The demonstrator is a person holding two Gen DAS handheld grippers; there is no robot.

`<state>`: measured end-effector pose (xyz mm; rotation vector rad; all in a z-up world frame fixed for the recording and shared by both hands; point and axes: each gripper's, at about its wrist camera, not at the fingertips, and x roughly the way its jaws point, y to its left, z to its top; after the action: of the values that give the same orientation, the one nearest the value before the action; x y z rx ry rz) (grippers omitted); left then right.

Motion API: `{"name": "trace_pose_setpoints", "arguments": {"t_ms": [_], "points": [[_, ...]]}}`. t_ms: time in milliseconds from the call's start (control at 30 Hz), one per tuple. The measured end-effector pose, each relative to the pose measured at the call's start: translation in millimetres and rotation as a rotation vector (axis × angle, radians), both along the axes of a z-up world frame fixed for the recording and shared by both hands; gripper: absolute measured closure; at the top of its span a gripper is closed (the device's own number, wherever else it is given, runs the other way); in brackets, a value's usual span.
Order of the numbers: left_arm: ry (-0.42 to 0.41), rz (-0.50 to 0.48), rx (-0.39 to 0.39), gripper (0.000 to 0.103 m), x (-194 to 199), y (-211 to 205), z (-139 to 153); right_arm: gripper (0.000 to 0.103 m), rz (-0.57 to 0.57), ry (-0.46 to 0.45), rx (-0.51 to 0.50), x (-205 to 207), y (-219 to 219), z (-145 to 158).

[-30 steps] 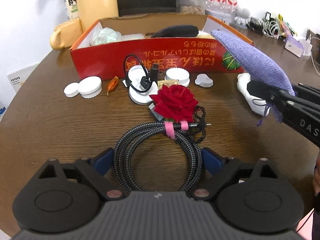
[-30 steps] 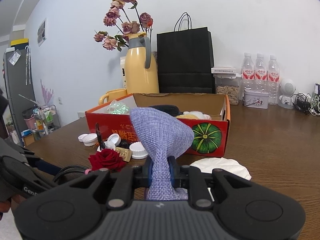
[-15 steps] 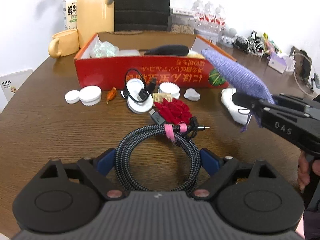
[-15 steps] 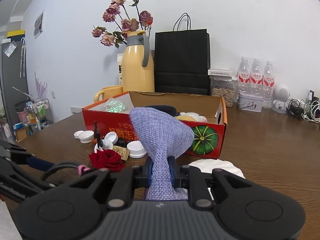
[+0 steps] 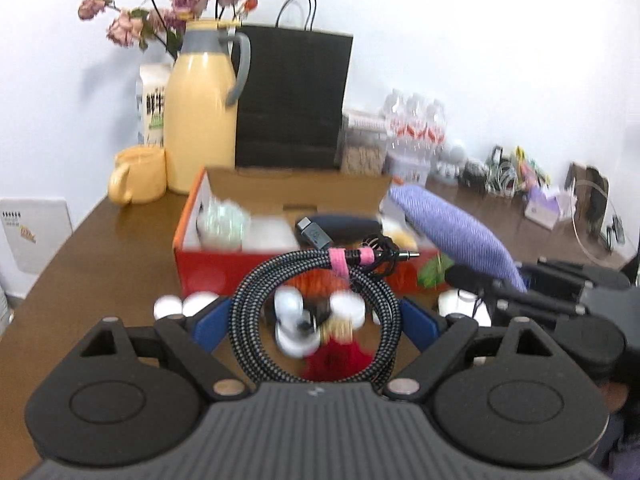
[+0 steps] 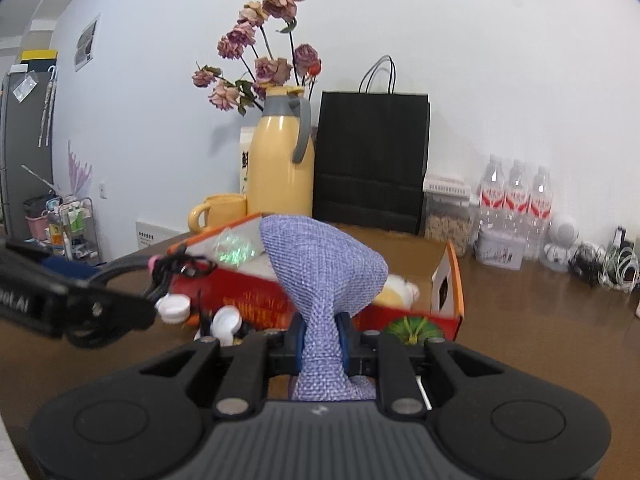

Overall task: Organize objects
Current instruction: 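Lower the purple pouch into the box with the right gripper while the left drops the cable in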

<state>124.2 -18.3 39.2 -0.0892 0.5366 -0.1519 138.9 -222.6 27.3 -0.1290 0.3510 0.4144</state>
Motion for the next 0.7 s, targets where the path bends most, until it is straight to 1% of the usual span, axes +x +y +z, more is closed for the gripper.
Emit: {"name": "trace_pose_setpoints", "arguments": {"t_ms": [167, 300, 467, 600, 700], "points": [[-0.051, 0.001, -0.025, 0.013, 39, 3, 16, 0.088, -0.008, -0.03, -0.031, 24, 13, 15], [-0.061, 0.013, -0.044, 0.013, 76, 6, 19, 0.088, -0.026, -0.041, -0.045, 55, 23, 24], [-0.05, 0.044, -0.07, 0.013, 124, 9, 10, 0.088, -0.061, -0.03, -0.038, 103, 32, 28], [-0.025, 0.068, -0.105, 0.013, 160, 13, -2, 0.088, -0.095, -0.002, -0.042, 143, 35, 23], [-0.019, 0.091, -0.098, 0.013, 182, 16, -11, 0.088, -0.109, 0.032, -0.051, 170, 37, 16]]}}
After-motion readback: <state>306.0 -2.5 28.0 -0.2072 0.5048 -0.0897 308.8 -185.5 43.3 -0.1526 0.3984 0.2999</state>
